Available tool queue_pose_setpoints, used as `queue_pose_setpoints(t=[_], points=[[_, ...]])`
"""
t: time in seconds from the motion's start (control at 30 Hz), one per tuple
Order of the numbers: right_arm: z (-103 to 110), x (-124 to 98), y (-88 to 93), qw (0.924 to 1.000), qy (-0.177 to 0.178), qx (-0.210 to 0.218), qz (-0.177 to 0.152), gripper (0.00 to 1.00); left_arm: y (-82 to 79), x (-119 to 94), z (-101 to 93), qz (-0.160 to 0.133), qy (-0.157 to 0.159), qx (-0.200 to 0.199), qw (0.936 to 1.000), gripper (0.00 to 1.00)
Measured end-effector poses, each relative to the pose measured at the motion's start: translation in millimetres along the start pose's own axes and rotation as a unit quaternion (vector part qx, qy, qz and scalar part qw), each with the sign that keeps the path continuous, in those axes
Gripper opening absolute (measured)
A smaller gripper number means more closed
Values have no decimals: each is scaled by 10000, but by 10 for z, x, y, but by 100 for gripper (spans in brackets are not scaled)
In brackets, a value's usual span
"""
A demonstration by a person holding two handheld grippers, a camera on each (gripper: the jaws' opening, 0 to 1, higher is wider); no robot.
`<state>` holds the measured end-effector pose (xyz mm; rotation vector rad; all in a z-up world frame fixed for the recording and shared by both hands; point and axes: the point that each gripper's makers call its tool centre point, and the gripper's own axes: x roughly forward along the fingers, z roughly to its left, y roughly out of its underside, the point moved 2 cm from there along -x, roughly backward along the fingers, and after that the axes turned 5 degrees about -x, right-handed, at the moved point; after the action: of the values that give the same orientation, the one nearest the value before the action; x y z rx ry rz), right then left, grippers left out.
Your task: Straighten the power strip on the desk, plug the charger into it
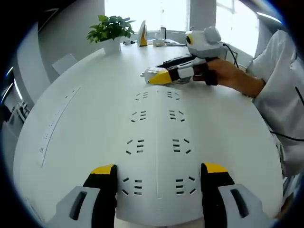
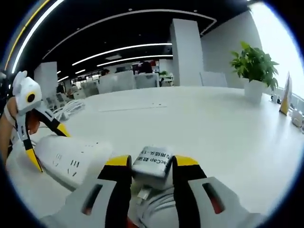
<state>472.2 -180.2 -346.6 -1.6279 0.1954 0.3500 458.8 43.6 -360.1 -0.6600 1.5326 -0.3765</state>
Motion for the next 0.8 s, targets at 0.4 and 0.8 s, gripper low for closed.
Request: queue_pose_setpoints(t=[0.4, 0.8], points=[[-2, 28, -9, 9977, -589, -338, -20, 31, 1, 5, -3, 6, 2, 9, 10000, 73], [-41, 78, -18, 9725, -2185, -799, -90, 29, 4, 6, -2, -1, 2, 7, 10000, 73]])
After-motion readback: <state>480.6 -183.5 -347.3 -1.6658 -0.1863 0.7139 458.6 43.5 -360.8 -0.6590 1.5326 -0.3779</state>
